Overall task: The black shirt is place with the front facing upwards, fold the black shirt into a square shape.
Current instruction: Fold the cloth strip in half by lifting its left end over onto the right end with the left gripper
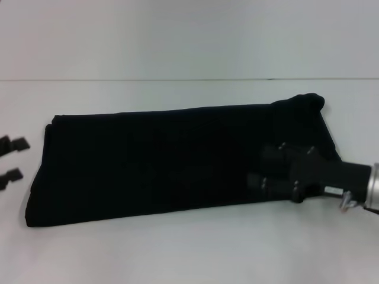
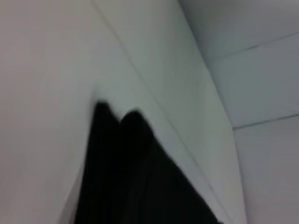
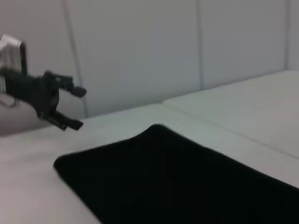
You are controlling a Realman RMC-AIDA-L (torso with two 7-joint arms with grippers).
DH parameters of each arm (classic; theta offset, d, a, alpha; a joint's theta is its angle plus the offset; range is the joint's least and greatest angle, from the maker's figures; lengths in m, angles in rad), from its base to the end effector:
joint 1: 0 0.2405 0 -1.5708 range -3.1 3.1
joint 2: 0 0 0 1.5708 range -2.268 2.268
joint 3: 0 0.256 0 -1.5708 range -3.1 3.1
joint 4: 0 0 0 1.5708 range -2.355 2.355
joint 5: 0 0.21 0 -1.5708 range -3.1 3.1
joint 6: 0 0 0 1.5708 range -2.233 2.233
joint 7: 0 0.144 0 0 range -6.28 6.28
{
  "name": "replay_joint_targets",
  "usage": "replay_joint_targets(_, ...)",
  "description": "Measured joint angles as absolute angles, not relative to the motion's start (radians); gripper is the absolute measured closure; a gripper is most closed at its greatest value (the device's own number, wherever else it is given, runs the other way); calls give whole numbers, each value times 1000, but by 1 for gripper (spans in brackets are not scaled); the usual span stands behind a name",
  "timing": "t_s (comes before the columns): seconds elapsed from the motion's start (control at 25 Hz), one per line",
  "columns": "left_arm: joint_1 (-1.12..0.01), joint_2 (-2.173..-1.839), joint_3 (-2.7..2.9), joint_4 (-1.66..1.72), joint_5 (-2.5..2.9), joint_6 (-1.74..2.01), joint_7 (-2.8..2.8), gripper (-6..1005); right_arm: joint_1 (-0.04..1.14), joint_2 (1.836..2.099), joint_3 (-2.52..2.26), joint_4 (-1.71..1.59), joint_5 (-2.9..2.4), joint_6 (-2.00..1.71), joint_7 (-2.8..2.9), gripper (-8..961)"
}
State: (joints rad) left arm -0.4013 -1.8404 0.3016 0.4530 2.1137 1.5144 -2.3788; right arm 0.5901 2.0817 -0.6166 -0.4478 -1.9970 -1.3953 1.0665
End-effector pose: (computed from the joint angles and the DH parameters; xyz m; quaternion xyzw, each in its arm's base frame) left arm -0.3785 0.2976 0.1026 -0.5755 -0.7280 -0.3439 0.1430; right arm 0.2691 0.3411 -0.0310 -0.9426 0.1511 0.2310 0.1879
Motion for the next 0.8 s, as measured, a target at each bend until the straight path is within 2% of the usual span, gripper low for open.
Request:
replay_joint_targets(0.12,-370,-1852,302,489,2151,1554,-2447,90,595,2094,-621,-432,-2008,-1379,996,177)
replay_joint_targets(0.8,-340,-1870,303,463,2246,1524,-2626,90,604,2094,-624,-424,-2009,-1340,976,176)
